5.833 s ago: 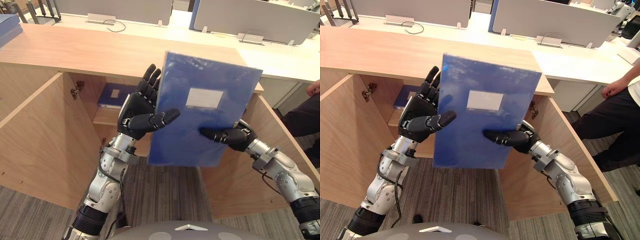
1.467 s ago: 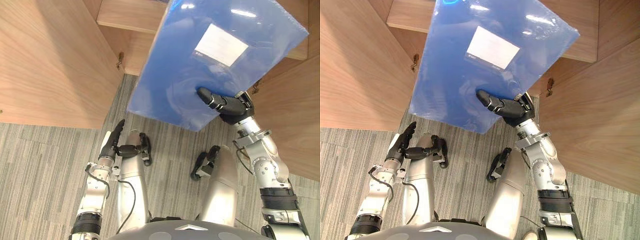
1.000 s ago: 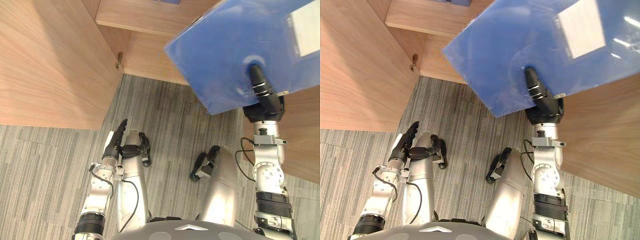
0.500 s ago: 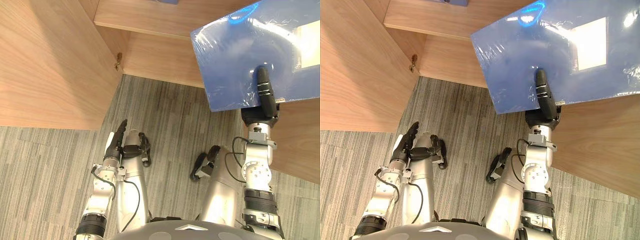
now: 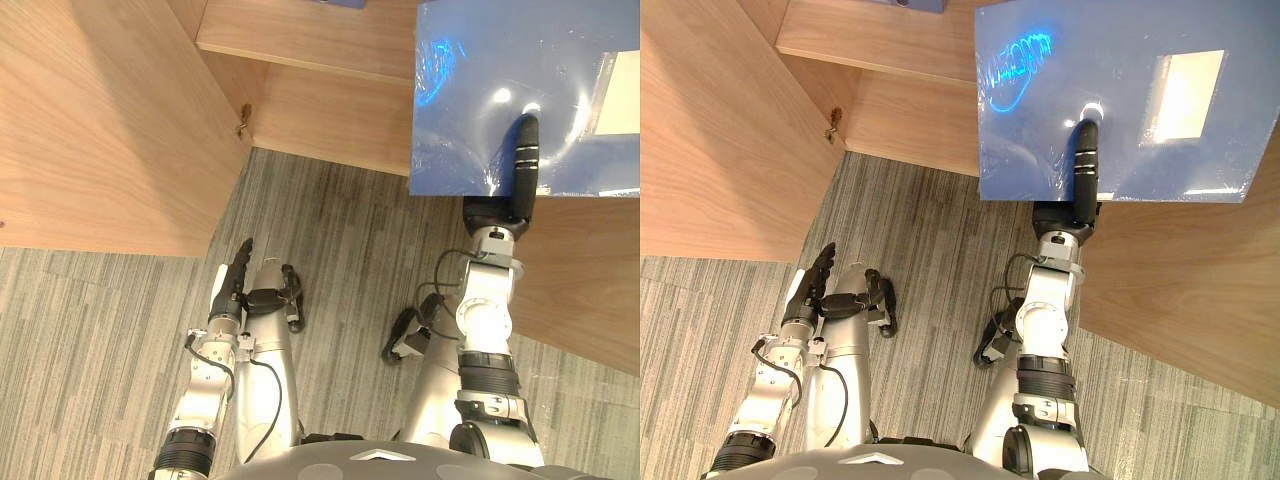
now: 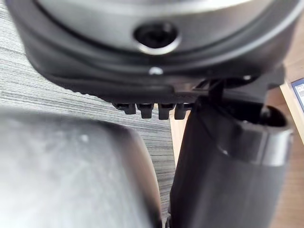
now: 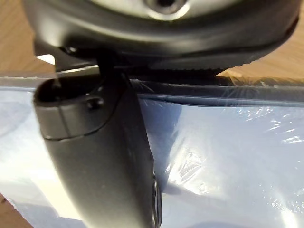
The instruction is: Walk over to the cabinet, pick up the folder, carry it to the office cabinet, place the folder inside the office cabinet, then close the office cabinet door
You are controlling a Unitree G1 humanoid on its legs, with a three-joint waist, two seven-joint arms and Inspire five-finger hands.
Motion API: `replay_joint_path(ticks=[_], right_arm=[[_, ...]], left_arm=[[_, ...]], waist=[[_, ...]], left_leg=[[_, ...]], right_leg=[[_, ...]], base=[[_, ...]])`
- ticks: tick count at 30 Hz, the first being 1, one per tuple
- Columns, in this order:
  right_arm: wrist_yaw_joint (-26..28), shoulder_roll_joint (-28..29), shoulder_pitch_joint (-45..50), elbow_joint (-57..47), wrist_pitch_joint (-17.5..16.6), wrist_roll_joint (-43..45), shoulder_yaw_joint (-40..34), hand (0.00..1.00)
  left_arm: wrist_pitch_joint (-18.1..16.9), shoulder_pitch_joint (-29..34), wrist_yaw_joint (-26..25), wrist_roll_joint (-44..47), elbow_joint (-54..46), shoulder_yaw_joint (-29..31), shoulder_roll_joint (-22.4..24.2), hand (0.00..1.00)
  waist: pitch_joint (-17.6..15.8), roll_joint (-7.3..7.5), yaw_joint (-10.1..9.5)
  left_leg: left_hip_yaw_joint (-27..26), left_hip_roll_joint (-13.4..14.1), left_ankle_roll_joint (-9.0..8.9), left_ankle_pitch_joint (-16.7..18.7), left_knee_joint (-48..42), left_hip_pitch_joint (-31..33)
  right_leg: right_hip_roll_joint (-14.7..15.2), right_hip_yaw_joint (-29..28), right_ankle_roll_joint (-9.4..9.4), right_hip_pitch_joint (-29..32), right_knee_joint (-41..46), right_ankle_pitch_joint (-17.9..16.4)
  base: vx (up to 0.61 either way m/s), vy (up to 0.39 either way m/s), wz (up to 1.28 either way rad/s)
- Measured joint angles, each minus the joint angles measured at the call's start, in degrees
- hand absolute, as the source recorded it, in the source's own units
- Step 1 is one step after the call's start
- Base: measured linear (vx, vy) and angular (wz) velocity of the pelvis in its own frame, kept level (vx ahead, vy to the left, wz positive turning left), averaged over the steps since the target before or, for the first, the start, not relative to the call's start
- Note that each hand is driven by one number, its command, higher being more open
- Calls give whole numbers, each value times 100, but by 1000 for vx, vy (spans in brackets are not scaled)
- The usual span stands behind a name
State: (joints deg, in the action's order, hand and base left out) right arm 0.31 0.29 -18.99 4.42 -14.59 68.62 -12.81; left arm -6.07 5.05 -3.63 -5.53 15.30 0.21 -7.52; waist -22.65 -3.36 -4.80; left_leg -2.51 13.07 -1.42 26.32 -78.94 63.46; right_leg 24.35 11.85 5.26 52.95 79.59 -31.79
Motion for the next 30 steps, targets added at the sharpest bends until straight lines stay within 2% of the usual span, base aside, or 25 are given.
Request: replay_joint_path(ticks=[10, 14, 20, 30], right_arm=[[-263, -5, -521, 466, -305, 650, -226, 0], [-351, -33, -843, 507, -490, 744, -424, 0], [-371, -88, -1152, 702, -618, 883, -681, 0], [-596, -704, -1861, 1068, -851, 1101, -1146, 0]], left_arm=[[-20, -7, -3, 70, 161, 5, 28, 100], [-21, 2, -2, 74, 288, -3, 44, 100], [-39, 0, 0, 117, 330, -56, 44, 100], [-130, 0, 32, 291, 442, -264, 45, 100]], waist=[[13, -24, -132], [67, -113, -149], [84, -141, -151], [147, -245, -270]], left_leg=[[-18, -98, 1, -20, 136, -195], [-23, -165, 32, -59, 204, -201], [10, -191, 59, -83, 217, -210], [50, -256, 67, -87, 233, -194]], right_leg=[[75, 44, 19, -218, -104, -9], [134, 81, 43, -244, -143, -21], [148, 135, 59, -313, -179, -30], [210, 213, 88, -375, -200, -45]], base=[[7, 0, 4], [18, -4, 8], [13, 2, 3], [3, 3, 4]])
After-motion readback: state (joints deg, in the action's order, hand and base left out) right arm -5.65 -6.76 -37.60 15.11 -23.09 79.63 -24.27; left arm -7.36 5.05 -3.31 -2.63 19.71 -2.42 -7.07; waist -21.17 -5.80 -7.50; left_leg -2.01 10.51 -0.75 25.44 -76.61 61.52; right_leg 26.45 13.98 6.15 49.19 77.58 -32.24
